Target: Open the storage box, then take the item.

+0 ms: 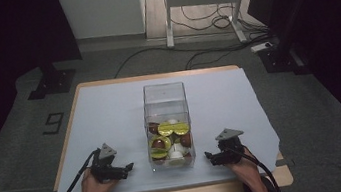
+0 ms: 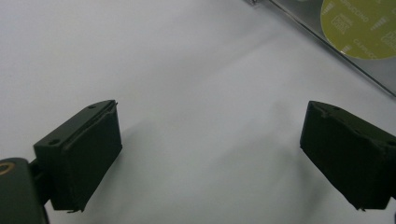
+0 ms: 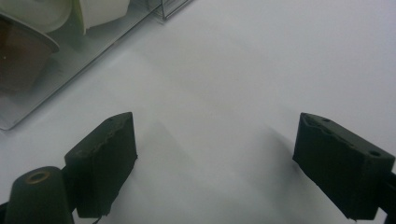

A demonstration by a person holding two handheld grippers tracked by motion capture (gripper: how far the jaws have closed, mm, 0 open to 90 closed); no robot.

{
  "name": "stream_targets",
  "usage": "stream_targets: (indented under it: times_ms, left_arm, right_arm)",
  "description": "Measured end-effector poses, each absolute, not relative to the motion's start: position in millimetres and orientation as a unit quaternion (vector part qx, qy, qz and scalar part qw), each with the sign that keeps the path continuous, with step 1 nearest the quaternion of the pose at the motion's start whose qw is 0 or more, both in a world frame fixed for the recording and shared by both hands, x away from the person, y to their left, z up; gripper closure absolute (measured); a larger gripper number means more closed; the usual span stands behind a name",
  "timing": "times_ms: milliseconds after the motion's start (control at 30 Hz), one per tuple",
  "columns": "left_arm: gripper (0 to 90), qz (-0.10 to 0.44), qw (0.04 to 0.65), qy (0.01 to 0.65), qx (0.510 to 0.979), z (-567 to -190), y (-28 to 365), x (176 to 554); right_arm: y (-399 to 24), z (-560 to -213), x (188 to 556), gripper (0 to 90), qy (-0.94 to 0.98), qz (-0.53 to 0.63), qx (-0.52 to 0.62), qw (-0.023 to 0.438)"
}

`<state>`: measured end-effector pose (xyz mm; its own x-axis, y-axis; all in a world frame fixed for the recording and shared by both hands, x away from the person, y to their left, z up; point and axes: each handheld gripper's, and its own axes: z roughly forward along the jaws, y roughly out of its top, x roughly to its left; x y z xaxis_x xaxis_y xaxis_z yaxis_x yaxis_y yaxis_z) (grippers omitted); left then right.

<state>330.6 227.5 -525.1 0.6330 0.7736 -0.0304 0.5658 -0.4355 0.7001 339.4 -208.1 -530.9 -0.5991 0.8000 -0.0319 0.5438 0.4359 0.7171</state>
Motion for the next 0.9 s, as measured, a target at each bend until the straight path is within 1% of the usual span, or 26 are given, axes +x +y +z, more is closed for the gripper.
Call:
stream_targets:
  times_ms: [67,233,900]
  left_arm:
    - [3.1,0.146,0.341,0.404,0.836,-526.0,226.6,332.1]
    - [2.7,0.154,0.323,0.401,0.843,-527.3,222.2,332.1]
    - [2.1,0.152,0.322,0.402,0.844,-527.6,222.3,332.5]
  right_arm:
    - [-212.6,-535.0,339.5,12.4,0.817,0.362,0.411,0.177]
    - [-213.0,-535.3,339.3,12.4,0.817,0.364,0.41,0.178]
    - [-212.2,-534.9,339.0,12.7,0.818,0.361,0.411,0.179]
